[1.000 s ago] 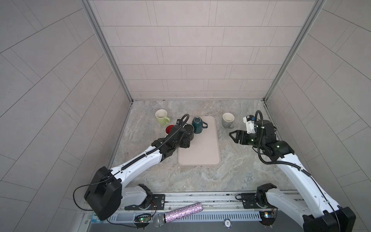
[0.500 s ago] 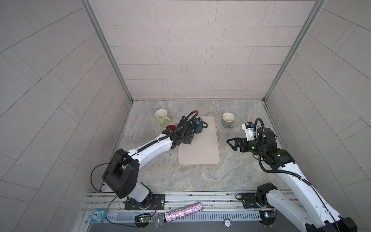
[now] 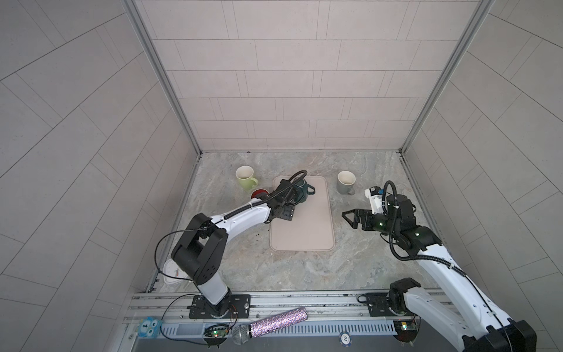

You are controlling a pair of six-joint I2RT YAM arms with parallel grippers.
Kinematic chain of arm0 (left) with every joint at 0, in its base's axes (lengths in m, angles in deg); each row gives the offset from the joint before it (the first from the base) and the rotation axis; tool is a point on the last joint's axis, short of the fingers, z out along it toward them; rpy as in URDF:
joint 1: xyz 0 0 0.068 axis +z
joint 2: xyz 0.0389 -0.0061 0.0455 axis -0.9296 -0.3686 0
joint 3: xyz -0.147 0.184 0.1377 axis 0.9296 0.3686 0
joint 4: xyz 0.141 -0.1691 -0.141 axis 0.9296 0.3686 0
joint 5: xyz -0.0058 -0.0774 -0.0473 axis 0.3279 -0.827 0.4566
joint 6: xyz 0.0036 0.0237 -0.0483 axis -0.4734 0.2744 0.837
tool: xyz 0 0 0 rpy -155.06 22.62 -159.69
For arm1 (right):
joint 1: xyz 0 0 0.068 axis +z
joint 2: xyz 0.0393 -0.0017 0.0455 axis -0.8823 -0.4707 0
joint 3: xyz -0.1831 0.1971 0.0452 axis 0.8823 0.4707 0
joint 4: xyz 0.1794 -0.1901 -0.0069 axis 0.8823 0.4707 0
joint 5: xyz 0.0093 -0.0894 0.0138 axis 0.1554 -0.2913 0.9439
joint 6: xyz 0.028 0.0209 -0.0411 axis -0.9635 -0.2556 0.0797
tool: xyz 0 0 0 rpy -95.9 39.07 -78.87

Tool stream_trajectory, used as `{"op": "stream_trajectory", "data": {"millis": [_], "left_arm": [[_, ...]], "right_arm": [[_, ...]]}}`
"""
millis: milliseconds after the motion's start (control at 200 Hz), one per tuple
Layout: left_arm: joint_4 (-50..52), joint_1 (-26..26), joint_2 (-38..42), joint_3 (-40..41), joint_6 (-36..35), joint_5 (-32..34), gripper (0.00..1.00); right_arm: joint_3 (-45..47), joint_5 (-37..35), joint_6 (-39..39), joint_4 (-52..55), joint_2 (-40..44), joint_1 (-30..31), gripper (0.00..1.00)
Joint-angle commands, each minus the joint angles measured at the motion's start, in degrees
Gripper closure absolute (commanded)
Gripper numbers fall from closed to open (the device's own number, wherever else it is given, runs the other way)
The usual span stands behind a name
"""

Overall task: Turn the mug right side up
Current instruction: Pick up the mug from the tray.

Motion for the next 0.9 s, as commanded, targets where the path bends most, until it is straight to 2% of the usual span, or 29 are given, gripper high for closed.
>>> {"op": "stream_trajectory", "data": {"millis": [0,480,640,786,891], "left_arm": [[0.5,0.4,-0.3,-1.6,-0.4,0.4,0.17],[0.2,0.3,-1.1,-1.5,-0.2,-4.0,0.19],[0.2,0.3,-0.9,-1.3,-0.2,-4.2,0.25],[0.0,0.3,-0.9,-0.9,-0.2,-5.2,0.36],[-0.3,0.3,-0.9,-0.6,0.1,-5.2,0.4]], "right_arm": [[0.3,0.8,-0.4,-1.7,-0.8,-0.2,0.01],[1.2,1.3,-0.9,-2.6,-2.4,-0.3,0.01],[1.7,1.2,-1.5,-3.0,-2.3,-0.4,0.01],[2.0,1.3,-1.9,-3.1,-2.0,-0.4,0.01],[2.0,1.5,-2.1,-3.0,-1.7,-0.4,0.01]]}}
